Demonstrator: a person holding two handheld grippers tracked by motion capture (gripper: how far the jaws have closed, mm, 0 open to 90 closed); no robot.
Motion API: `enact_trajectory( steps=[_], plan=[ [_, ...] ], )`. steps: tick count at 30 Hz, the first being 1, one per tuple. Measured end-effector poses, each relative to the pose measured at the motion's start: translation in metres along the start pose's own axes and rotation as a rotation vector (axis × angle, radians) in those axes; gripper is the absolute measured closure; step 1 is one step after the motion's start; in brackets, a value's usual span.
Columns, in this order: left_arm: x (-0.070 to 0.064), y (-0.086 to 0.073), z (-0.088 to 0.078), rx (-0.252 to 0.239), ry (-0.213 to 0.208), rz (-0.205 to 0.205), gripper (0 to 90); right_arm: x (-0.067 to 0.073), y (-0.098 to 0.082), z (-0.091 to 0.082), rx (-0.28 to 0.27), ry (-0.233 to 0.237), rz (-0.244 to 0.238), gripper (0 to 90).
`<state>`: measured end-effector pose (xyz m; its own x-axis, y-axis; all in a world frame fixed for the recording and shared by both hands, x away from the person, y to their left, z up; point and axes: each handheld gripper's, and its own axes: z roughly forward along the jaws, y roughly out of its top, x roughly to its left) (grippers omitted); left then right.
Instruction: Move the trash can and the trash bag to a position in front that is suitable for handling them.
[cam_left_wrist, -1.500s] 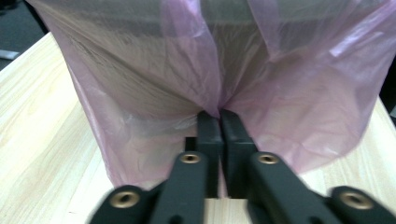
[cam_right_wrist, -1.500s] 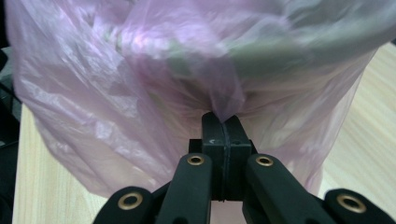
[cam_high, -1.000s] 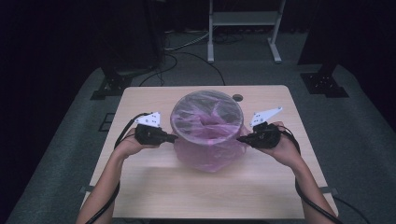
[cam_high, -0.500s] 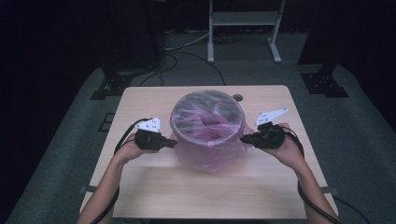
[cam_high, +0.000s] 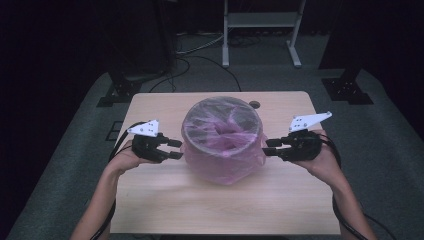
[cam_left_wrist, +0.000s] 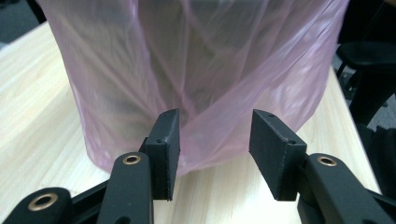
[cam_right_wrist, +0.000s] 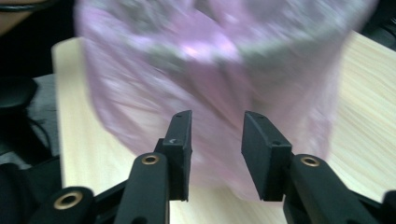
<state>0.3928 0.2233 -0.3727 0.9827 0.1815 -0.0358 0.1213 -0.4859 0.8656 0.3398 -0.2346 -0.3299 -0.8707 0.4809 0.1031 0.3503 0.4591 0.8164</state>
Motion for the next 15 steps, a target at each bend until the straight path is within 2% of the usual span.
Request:
enact_trajectory(
  steps=[1,4,7,9,11,12,13,14,15],
  plan=[
    [-0.001,0.002,0.0,-0.016,-0.001,-0.002,52.3,0.003,0.002,0.001,-0.005,0.016,-0.008,64.6],
    [-0.004,0.004,0.003,-0.053,-0.043,-0.001,51.8,0.011,0.006,0.007,0.001,0.063,-0.037,63.6],
    [-0.012,0.004,0.013,-0.036,-0.101,0.025,48.1,0.016,0.005,0.018,0.019,0.113,-0.064,60.3],
    [-0.014,0.004,0.016,-0.026,-0.108,0.029,46.6,0.019,0.002,0.027,0.032,0.115,-0.092,59.0],
    [-0.016,0.003,0.021,-0.02,-0.107,0.028,47.8,0.02,0.0,0.03,0.04,0.115,-0.095,60.9],
    [-0.017,0.002,0.025,-0.021,-0.095,0.036,54.3,0.021,-0.003,0.037,0.051,0.115,-0.093,72.1],
    [-0.018,0.003,0.026,-0.02,-0.089,0.041,60.4,0.021,-0.004,0.039,0.058,0.112,-0.094,77.7],
    [-0.018,0.002,0.028,-0.021,-0.092,0.044,70.5,0.022,-0.005,0.041,0.065,0.104,-0.098,85.2],
    [-0.018,0.002,0.028,-0.021,-0.092,0.044,79.2,0.022,-0.005,0.041,0.065,0.104,-0.098,85.2]
  ],
)
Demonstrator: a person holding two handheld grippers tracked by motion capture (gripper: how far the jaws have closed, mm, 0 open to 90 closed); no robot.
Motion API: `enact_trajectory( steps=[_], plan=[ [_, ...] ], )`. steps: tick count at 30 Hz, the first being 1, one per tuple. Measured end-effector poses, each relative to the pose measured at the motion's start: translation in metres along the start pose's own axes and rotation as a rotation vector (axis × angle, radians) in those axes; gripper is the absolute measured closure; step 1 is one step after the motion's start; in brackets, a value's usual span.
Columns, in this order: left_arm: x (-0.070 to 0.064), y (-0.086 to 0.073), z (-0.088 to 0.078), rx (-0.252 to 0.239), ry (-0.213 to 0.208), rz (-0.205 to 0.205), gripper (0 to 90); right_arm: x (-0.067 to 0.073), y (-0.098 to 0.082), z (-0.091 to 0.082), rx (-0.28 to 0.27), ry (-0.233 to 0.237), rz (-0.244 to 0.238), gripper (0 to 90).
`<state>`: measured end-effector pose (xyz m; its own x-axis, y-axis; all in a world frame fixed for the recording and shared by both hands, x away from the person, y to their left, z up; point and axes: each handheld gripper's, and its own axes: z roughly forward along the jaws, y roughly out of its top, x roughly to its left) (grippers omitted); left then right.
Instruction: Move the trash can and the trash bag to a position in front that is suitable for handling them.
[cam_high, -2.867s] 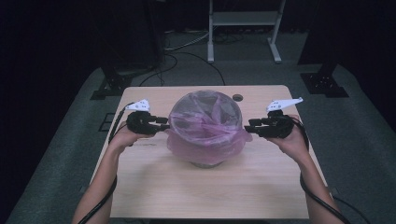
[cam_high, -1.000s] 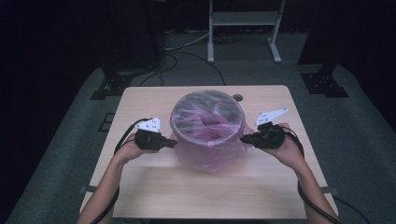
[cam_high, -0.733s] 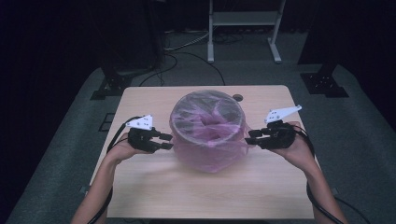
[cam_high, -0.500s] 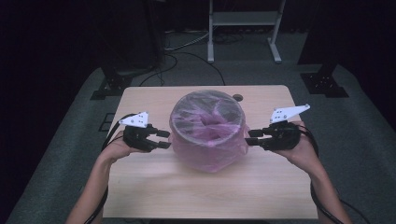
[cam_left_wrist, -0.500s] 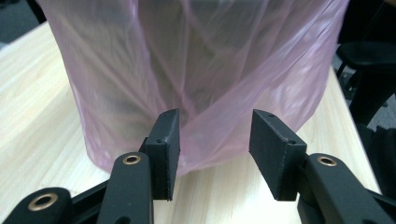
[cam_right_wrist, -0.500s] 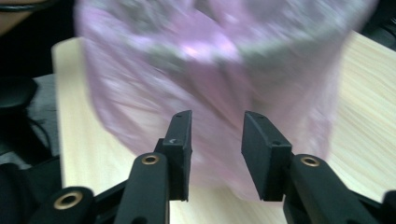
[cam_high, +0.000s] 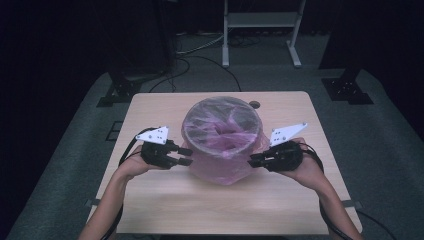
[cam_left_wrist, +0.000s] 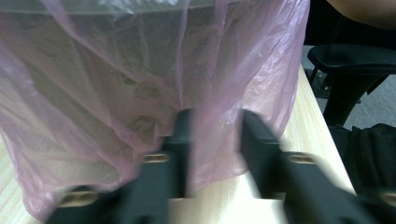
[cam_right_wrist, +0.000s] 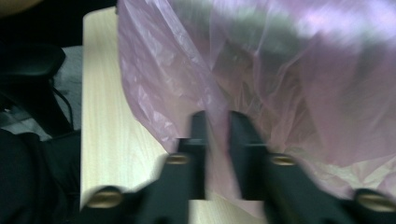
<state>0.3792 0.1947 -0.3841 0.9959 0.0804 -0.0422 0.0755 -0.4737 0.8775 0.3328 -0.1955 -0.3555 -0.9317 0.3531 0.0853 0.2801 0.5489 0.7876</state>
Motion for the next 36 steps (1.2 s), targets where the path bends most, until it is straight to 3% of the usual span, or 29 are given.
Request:
enact_trajectory(
  steps=[1,2,8,13,15,16,18,21,26,30,31,32,34,36],
  plan=[
    [-0.001,-0.001,0.005,0.011,-0.003,0.012,87.4,0.0,-0.003,0.007,0.012,0.001,-0.003,90.0],
    [-0.001,-0.001,0.005,0.011,-0.003,0.012,89.8,0.0,-0.003,0.007,0.012,0.001,-0.003,90.0],
    [-0.001,-0.021,0.025,0.063,-0.017,-0.041,89.9,-0.005,-0.022,0.03,0.075,0.019,0.039,90.0],
    [-0.001,-0.033,0.03,0.079,-0.013,-0.07,89.7,-0.013,-0.043,0.044,0.129,-0.001,0.087,90.0],
    [-0.003,-0.037,0.03,0.081,-0.013,-0.08,85.5,-0.015,-0.051,0.046,0.136,0.006,0.108,89.9],
    [-0.003,-0.037,0.029,0.081,-0.017,-0.079,82.2,-0.015,-0.053,0.045,0.128,0.016,0.112,84.3],
    [-0.004,-0.038,0.024,0.072,-0.012,-0.081,76.0,-0.013,-0.055,0.038,0.094,0.044,0.128,73.7],
    [-0.004,-0.037,0.014,0.064,0.0,-0.095,66.9,-0.01,-0.052,0.022,0.052,0.049,0.126,66.6],
    [-0.007,-0.033,-0.003,0.045,0.031,-0.101,57.6,-0.006,-0.042,-0.005,0.001,-0.003,0.113,61.0],
    [-0.008,-0.03,-0.01,0.039,0.053,-0.109,51.5,-0.004,-0.031,-0.024,-0.039,-0.029,0.108,63.6],
    [-0.007,-0.028,-0.013,0.037,0.067,-0.123,49.3,-0.002,-0.021,-0.033,-0.06,-0.048,0.104,69.5],
    [-0.007,-0.028,-0.013,0.037,0.067,-0.123,47.2,-0.002,-0.021,-0.033,-0.06,-0.048,0.104,69.5],
    [-0.007,-0.025,-0.014,0.037,0.086,-0.128,43.0,0.001,0.002,-0.043,-0.088,-0.057,0.094,79.7],
    [-0.008,-0.023,-0.016,0.024,0.097,-0.138,40.0,0.004,0.021,-0.047,-0.102,-0.051,0.075,82.9]
  ],
)
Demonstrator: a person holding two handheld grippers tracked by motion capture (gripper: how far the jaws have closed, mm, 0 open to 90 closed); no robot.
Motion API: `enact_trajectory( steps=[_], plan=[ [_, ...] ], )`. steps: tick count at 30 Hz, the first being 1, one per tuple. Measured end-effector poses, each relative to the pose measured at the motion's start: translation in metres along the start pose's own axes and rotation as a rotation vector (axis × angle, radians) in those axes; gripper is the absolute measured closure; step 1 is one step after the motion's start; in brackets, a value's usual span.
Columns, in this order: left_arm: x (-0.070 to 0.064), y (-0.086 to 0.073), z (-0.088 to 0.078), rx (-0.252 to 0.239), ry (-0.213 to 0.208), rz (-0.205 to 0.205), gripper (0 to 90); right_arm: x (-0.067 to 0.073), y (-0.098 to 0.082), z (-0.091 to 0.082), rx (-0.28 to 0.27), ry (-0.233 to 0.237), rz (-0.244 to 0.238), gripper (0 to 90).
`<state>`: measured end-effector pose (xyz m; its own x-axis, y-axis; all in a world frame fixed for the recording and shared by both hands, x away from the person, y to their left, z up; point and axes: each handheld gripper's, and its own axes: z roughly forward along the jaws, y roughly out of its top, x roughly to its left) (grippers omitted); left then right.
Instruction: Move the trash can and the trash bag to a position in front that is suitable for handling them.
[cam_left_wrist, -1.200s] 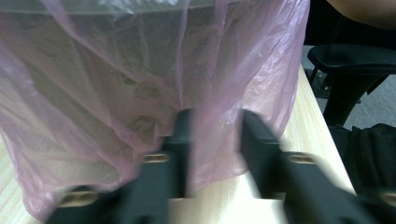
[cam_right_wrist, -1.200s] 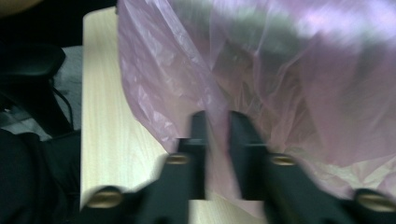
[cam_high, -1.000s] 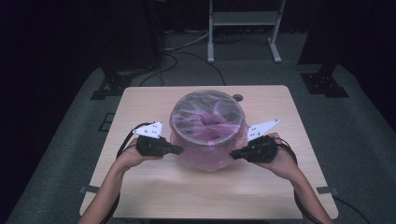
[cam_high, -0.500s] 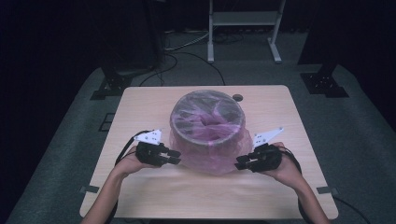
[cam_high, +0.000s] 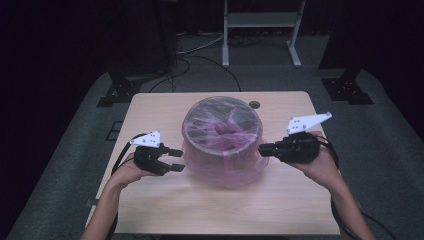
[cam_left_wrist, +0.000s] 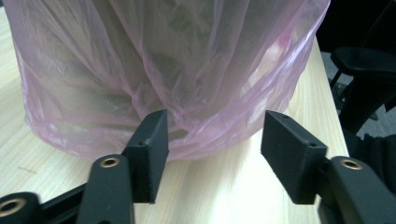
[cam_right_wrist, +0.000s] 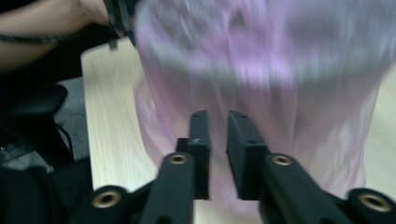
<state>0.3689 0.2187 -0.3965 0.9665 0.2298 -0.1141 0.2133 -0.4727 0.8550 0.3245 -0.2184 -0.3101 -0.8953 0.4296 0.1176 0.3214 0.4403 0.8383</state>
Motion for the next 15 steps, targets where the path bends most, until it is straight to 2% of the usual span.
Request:
enact_trajectory(
  steps=[1,2,3,4,7,8,9,11,13,15],
  plan=[
    [-0.002,0.001,0.0,-0.006,0.014,-0.001,38.3,0.001,0.008,0.001,0.0,0.002,-0.009,83.4],
    [-0.002,0.001,0.0,-0.006,0.014,-0.001,37.2,0.001,0.008,0.001,0.0,0.002,-0.009,83.4],
    [-0.004,0.003,0.0,-0.011,0.022,-0.003,35.9,0.004,0.03,0.005,0.014,0.006,-0.038,85.5],
    [-0.004,0.003,0.0,-0.011,0.022,-0.003,35.2,0.005,0.04,0.01,0.026,0.008,-0.048,85.9],
    [-0.01,0.005,0.0,-0.017,0.044,-0.014,31.6,0.002,0.067,0.032,0.114,0.013,-0.069,87.8],
    [-0.01,0.005,0.0,-0.017,0.044,-0.014,30.0,0.002,0.067,0.032,0.114,0.013,-0.069,87.8],
    [-0.014,0.005,0.0,-0.031,0.064,-0.014,29.4,-0.004,0.082,0.055,0.198,0.024,-0.087,88.2],
    [-0.016,0.004,0.001,-0.053,0.067,-0.014,29.2,-0.01,0.091,0.072,0.266,0.021,-0.102,90.0],
    [-0.018,0.003,0.002,-0.064,0.076,-0.015,28.6,-0.017,0.098,0.089,0.325,0.036,-0.094,90.0],
    [-0.019,-0.001,0.003,-0.057,0.095,-0.023,27.0,-0.025,0.105,0.11,0.422,0.026,-0.087,90.0]
  ],
)
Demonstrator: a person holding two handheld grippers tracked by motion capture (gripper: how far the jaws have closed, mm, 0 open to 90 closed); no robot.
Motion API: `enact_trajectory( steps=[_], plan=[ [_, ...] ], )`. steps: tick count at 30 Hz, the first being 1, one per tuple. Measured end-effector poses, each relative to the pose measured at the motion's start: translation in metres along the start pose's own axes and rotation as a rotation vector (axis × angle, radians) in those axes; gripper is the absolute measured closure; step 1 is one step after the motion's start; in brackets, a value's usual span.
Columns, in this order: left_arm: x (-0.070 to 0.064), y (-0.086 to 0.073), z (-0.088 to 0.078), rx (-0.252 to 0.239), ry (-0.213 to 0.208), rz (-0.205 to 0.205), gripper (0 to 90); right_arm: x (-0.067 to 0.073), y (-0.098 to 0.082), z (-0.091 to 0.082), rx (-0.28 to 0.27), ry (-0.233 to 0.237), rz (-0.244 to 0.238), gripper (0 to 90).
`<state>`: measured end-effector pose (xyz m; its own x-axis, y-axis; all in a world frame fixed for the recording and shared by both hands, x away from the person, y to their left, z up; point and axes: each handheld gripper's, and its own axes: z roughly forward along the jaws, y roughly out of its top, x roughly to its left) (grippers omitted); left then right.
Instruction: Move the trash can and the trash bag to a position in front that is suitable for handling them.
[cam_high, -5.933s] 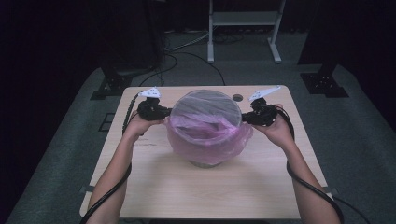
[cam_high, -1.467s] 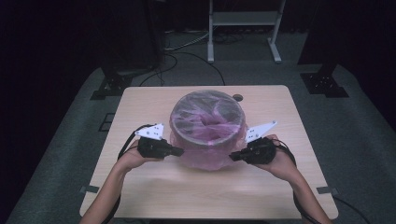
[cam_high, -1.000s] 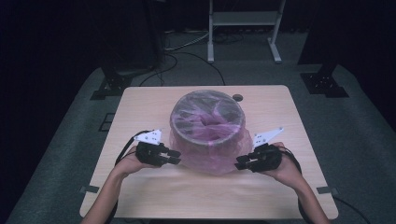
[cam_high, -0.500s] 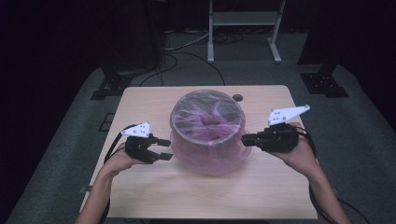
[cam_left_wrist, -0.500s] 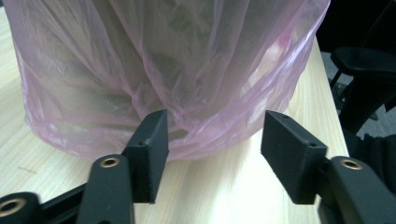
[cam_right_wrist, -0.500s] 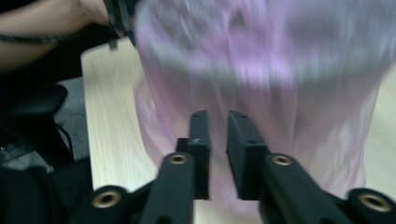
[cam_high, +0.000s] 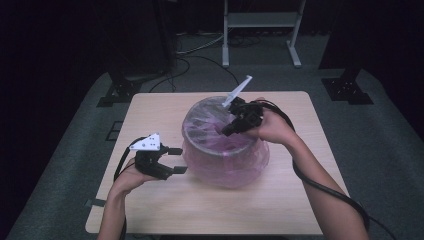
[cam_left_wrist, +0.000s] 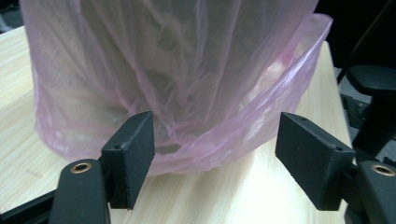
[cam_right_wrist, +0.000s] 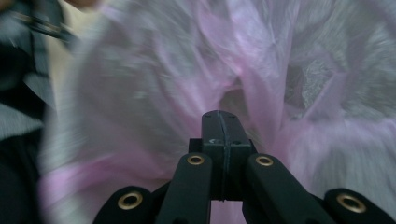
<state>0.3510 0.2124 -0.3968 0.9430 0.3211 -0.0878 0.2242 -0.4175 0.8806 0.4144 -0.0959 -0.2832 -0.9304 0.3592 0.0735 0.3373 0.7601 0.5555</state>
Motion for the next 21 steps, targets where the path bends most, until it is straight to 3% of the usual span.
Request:
enact_trajectory(
  steps=[2,3,4,5,6,9,10,16,18,19,21],
  plan=[
    [-0.001,-0.003,0.0,0.0,0.012,-0.003,26.6,-0.007,0.009,0.012,0.076,-0.021,-0.005,90.0],
    [-0.001,-0.003,0.0,0.0,0.012,-0.003,26.6,-0.007,0.009,0.012,0.076,-0.021,-0.005,90.0],
    [-0.001,-0.005,0.0,0.004,0.002,-0.007,26.4,-0.017,0.018,0.025,0.155,-0.054,0.006,90.0],
    [-0.001,-0.005,0.0,0.004,0.002,-0.007,25.7,-0.017,0.018,0.025,0.155,-0.054,0.006,90.0],
    [-0.001,-0.005,-0.001,0.013,0.017,-0.008,25.4,-0.027,0.027,0.036,0.22,-0.099,0.009,90.0],
    [-0.002,-0.004,-0.004,0.004,0.017,-0.008,24.9,-0.032,0.033,0.044,0.263,-0.132,0.017,90.0],
    [-0.002,-0.004,-0.005,-0.006,0.017,-0.005,24.9,-0.039,0.039,0.052,0.29,-0.168,0.013,90.0],
    [-0.005,-0.003,-0.012,-0.023,0.021,0.001,23.4,-0.05,0.048,0.064,0.331,-0.248,0.035,90.0],
    [-0.006,-0.004,-0.013,-0.024,0.025,0.001,22.7,-0.051,0.049,0.065,0.325,-0.244,0.041,90.0],
    [-0.006,-0.004,-0.014,-0.027,0.027,-0.003,22.4,-0.048,0.051,0.058,0.28,-0.223,0.046,90.0],
    [-0.007,-0.006,-0.015,-0.033,0.033,-0.015,21.2,-0.042,0.051,0.05,0.257,-0.216,0.035,90.0]
  ],
)
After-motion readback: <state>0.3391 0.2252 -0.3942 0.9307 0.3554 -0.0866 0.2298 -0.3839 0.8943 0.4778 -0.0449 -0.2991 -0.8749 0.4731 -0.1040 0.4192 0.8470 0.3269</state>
